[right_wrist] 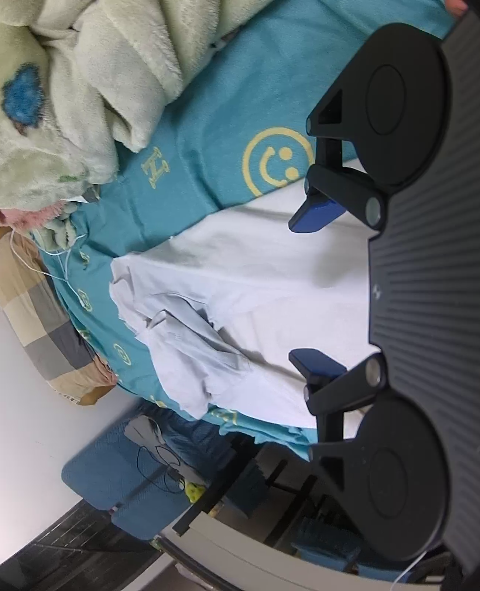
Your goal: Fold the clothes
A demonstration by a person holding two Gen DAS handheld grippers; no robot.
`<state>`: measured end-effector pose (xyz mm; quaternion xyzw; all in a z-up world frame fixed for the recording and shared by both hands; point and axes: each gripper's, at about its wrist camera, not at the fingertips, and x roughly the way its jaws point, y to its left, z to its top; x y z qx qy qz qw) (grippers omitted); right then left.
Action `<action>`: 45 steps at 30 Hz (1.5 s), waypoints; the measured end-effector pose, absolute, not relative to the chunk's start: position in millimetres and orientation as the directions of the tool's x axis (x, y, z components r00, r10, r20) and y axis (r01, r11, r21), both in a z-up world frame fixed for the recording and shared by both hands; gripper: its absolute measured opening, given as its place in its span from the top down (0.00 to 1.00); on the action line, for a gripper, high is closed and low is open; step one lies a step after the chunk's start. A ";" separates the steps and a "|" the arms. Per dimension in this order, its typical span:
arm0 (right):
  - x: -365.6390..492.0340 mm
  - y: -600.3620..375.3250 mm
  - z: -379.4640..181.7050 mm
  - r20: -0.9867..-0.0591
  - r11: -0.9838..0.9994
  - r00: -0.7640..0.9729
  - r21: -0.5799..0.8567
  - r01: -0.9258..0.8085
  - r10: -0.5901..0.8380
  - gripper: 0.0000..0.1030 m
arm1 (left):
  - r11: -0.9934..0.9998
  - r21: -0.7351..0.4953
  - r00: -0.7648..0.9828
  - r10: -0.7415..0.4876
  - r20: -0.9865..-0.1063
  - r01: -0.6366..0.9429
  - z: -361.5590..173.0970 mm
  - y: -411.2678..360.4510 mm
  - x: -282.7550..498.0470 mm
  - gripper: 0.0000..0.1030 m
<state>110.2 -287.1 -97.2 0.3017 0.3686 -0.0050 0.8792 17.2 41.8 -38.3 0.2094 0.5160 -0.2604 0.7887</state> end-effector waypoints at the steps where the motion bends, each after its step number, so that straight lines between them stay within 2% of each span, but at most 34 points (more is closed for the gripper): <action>1: 110.5 -288.6 -99.2 -0.645 0.803 0.727 0.550 0.229 0.234 0.31 | 0.774 0.055 0.333 -0.206 -0.920 0.631 -37.1 33.2 9.3 0.97; 5: 115.7 -285.7 -106.5 -0.598 0.743 0.717 0.648 0.170 0.357 0.30 | 0.787 0.058 0.356 -0.211 -0.911 0.614 -59.5 -6.9 -8.1 0.97; 8: 120.5 -277.5 -108.2 -0.561 0.712 0.706 0.692 0.115 0.432 0.31 | 0.820 0.002 0.314 -0.217 -0.924 0.573 -88.0 -15.7 -3.6 0.97; 12: 122.2 -271.5 -99.6 -0.563 0.758 0.725 0.647 0.088 0.397 0.33 | 0.865 -0.092 0.241 -0.237 -0.941 0.493 -127.2 -22.6 8.6 0.97; 17: 120.9 -276.2 -98.9 -0.575 0.766 0.724 0.635 0.101 0.381 0.33 | 0.843 -0.167 0.195 -0.303 -0.933 0.512 -129.6 -27.1 8.5 0.93; 19: 118.8 -280.4 -99.7 -0.588 0.770 0.718 0.628 0.114 0.373 0.33 | 0.826 -0.208 0.190 -0.351 -0.917 0.525 -122.7 -24.7 8.9 0.81; 21: 114.8 -287.4 -101.8 -0.613 0.772 0.709 0.617 0.152 0.350 0.33 | 0.820 -0.249 0.223 -0.409 -0.885 0.515 -111.4 -14.9 10.8 0.62; 24: 105.6 -301.3 -107.8 -0.652 0.762 0.691 0.606 0.228 0.312 0.33 | 0.846 -0.281 0.321 -0.449 -0.834 0.453 -98.8 6.5 21.4 0.45; 26: 100.1 -308.7 -114.5 -0.701 0.770 0.663 0.567 0.294 0.263 0.32 | 0.861 -0.344 0.384 -0.482 -0.788 0.375 -100.7 26.3 36.4 0.35; 27: 97.6 -312.2 -118.8 -0.724 0.768 0.643 0.552 0.325 0.248 0.32 | 0.882 -0.347 0.394 -0.457 -0.798 0.320 -107.2 33.0 45.0 0.32; 29: 93.7 -316.5 -127.3 -0.761 0.764 0.606 0.528 0.372 0.231 0.32 | 0.914 -0.348 0.407 -0.406 -0.819 0.210 -120.1 46.1 62.2 0.34; 34: 95.0 -308.6 -142.7 -0.833 0.795 0.515 0.448 0.410 0.203 0.33 | 0.947 -0.289 0.334 -0.319 -0.887 0.138 -146.4 51.7 84.6 0.30; 38: 95.1 -292.2 -146.7 -0.868 0.842 0.472 0.365 0.397 0.154 0.32 | 0.930 -0.336 0.310 -0.368 -0.877 0.151 -153.8 56.7 86.2 0.20; 45: 80.7 -298.1 -143.0 -0.926 0.815 0.374 0.258 0.518 0.056 0.30 | 0.896 -0.380 0.226 -0.429 -0.875 0.230 -158.0 49.2 75.1 0.18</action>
